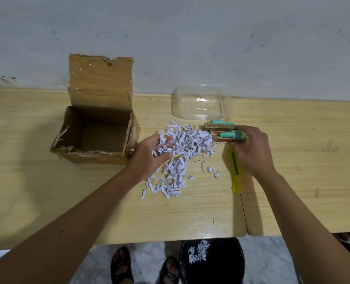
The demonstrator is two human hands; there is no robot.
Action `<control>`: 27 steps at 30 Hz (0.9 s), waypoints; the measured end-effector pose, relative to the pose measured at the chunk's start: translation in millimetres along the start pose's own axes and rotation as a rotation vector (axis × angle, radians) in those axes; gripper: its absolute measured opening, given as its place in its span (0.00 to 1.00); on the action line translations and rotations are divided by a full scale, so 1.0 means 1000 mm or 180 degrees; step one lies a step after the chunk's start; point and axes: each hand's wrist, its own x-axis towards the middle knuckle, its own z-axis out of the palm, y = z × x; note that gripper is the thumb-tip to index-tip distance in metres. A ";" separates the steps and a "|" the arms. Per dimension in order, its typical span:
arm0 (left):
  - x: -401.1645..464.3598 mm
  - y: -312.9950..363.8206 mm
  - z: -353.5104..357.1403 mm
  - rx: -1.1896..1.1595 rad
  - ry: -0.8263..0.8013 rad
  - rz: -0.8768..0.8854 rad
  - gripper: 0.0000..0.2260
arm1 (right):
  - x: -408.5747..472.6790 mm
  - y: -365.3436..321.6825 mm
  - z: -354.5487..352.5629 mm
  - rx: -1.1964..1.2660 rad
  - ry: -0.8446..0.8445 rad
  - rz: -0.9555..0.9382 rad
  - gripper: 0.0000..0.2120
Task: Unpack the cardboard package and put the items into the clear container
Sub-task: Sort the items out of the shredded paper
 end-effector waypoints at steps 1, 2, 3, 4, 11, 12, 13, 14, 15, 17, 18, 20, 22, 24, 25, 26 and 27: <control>-0.001 0.001 0.000 -0.0033 -0.0009 -0.0022 0.20 | -0.005 -0.005 0.001 0.0046 0.0077 -0.0082 0.23; -0.002 0.003 0.001 -0.0055 -0.0012 -0.0049 0.20 | -0.009 -0.011 0.002 0.0192 0.0167 -0.0142 0.23; -0.004 0.005 0.001 -0.0082 -0.0008 -0.0068 0.19 | -0.014 -0.020 0.002 0.0383 0.0238 -0.0215 0.23; -0.004 0.008 0.001 -0.0104 0.0004 -0.0089 0.18 | -0.017 -0.030 0.004 0.0571 0.0238 -0.0328 0.22; -0.005 0.015 0.004 0.0180 0.0309 -0.0081 0.15 | -0.029 -0.077 0.026 0.0836 -0.0971 -0.0554 0.36; -0.004 0.014 0.003 0.0215 0.0333 -0.0068 0.14 | -0.030 -0.080 0.028 0.0855 -0.1068 -0.0504 0.38; -0.004 0.014 0.003 0.0258 0.0346 -0.0054 0.12 | -0.032 -0.083 0.031 0.0900 -0.1127 -0.0473 0.39; -0.005 0.016 0.004 0.0273 0.0365 -0.0042 0.11 | -0.033 -0.084 0.033 0.0952 -0.1163 -0.0464 0.39; -0.006 0.017 0.005 0.0254 0.0417 -0.0054 0.09 | -0.034 -0.085 0.035 0.1008 -0.1195 -0.0480 0.39; -0.007 0.016 0.007 0.0177 0.0561 -0.0151 0.07 | -0.037 -0.086 0.039 0.1193 -0.1265 -0.0525 0.38; -0.008 0.016 0.008 0.0175 0.0602 -0.0190 0.07 | -0.039 -0.086 0.041 0.1292 -0.1276 -0.0553 0.38; -0.010 0.010 0.009 0.0208 0.0596 -0.0198 0.09 | -0.038 -0.085 0.042 0.1364 -0.1175 -0.0610 0.39; -0.014 0.005 0.008 0.0257 0.0528 -0.0089 0.13 | -0.034 -0.083 0.040 0.1269 -0.1048 -0.0636 0.42; -0.020 0.003 0.005 0.0526 0.0392 0.0217 0.18 | -0.027 -0.082 0.036 0.1003 -0.1046 -0.0664 0.47; -0.023 0.003 0.003 0.0641 0.0286 0.0330 0.22 | -0.024 -0.083 0.034 0.0902 -0.1121 -0.0663 0.49; -0.027 0.004 0.002 0.0694 0.0155 0.0362 0.27 | -0.022 -0.084 0.033 0.0856 -0.1212 -0.0666 0.51; -0.031 0.005 0.000 0.0716 0.0037 0.0351 0.33 | -0.019 -0.087 0.033 0.0845 -0.1296 -0.0681 0.52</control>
